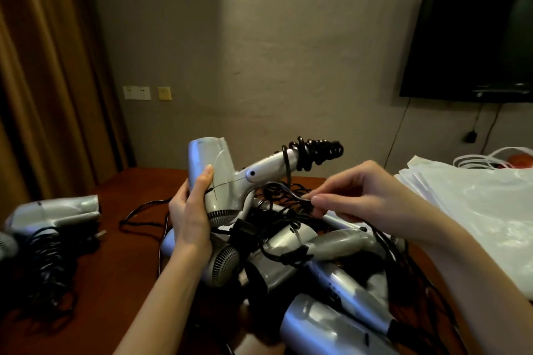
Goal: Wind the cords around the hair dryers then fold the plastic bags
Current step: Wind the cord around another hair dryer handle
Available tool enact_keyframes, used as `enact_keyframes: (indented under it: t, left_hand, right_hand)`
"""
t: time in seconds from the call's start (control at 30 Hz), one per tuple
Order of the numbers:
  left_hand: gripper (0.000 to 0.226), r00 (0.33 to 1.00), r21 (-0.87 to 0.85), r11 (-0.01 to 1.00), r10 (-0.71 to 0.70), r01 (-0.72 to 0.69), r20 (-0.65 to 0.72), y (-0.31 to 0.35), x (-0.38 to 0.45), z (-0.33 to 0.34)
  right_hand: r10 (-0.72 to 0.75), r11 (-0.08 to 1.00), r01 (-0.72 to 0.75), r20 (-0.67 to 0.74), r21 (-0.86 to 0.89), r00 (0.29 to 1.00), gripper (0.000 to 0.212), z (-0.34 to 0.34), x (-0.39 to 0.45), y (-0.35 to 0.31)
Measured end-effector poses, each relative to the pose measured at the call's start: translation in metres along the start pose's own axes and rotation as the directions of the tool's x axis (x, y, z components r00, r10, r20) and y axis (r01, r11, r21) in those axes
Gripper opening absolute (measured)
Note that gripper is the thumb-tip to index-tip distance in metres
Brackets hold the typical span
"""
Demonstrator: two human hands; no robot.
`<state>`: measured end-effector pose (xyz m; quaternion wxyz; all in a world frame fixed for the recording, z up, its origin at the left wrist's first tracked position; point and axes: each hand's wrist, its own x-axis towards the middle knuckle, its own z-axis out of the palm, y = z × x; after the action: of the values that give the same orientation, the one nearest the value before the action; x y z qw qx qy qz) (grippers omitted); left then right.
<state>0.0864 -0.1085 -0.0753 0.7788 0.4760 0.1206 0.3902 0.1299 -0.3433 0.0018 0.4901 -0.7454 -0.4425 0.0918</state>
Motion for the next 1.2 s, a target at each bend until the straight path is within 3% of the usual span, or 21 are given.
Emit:
enact_keyframes:
  t: [0.07, 0.13, 0.17, 0.27, 0.4, 0.47, 0.53, 0.63, 0.77, 0.93, 1.2]
  left_hand:
    - [0.065, 1.000, -0.026, 0.999, -0.025, 0.024, -0.010, 0.000, 0.000, 0.001]
    - [0.054, 0.998, -0.044, 0.998, -0.052, 0.054, 0.030, 0.002, -0.002, 0.002]
    - [0.048, 0.995, -0.052, 0.996, -0.067, 0.071, 0.072, 0.003, -0.003, 0.004]
    - [0.034, 0.967, -0.068, 0.989, -0.109, 0.128, 0.231, 0.008, -0.011, 0.010]
    - [0.031, 0.894, 0.019, 0.990, -0.134, 0.139, 0.427, 0.011, -0.015, 0.008]
    - [0.043, 0.857, 0.068, 0.989, -0.148, 0.131, 0.494, 0.013, -0.014, 0.006]
    - [0.050, 0.841, 0.145, 0.989, -0.110, 0.038, 0.530, 0.013, -0.012, 0.004]
    - [0.031, 0.833, 0.182, 0.980, -0.029, -0.086, 0.552, 0.014, -0.009, 0.001]
    - [0.038, 0.844, 0.217, 0.956, 0.053, -0.196, 0.533, 0.012, -0.011, 0.002]
    - [0.046, 0.854, 0.218, 0.944, 0.106, -0.247, 0.509, 0.012, -0.010, 0.001]
    - [0.054, 0.831, 0.235, 0.918, 0.152, -0.320, 0.535, 0.015, -0.011, 0.001]
  right_hand:
    - [0.101, 0.995, -0.100, 0.043, -0.029, 0.994, 0.021, -0.009, -0.001, 0.005]
    - [0.188, 0.977, -0.181, 0.053, -0.112, 0.981, 0.010, -0.015, -0.001, 0.010]
    - [0.213, 0.967, -0.202, 0.056, -0.157, 0.975, 0.005, -0.018, -0.001, 0.012]
    - [0.282, 0.933, -0.270, 0.017, -0.237, 0.959, 0.017, -0.020, 0.001, 0.017]
    - [0.355, 0.880, -0.370, -0.103, -0.298, 0.929, 0.017, -0.027, -0.003, 0.036]
    - [0.342, 0.854, -0.394, -0.205, -0.340, 0.917, 0.030, -0.036, -0.001, 0.044]
    - [0.301, 0.825, -0.372, -0.227, -0.425, 0.926, 0.026, -0.039, 0.000, 0.040]
    - [0.239, 0.905, -0.301, -0.227, -0.300, 0.944, 0.032, -0.042, -0.007, 0.026]
    - [0.085, 0.957, -0.166, -0.317, -0.237, 0.945, 0.027, -0.045, -0.012, 0.010]
    - [-0.129, 0.936, -0.065, -0.509, -0.345, 0.851, 0.018, -0.032, -0.008, -0.002]
    - [-0.219, 0.927, -0.044, -0.630, -0.374, 0.745, 0.018, -0.025, -0.006, -0.002]
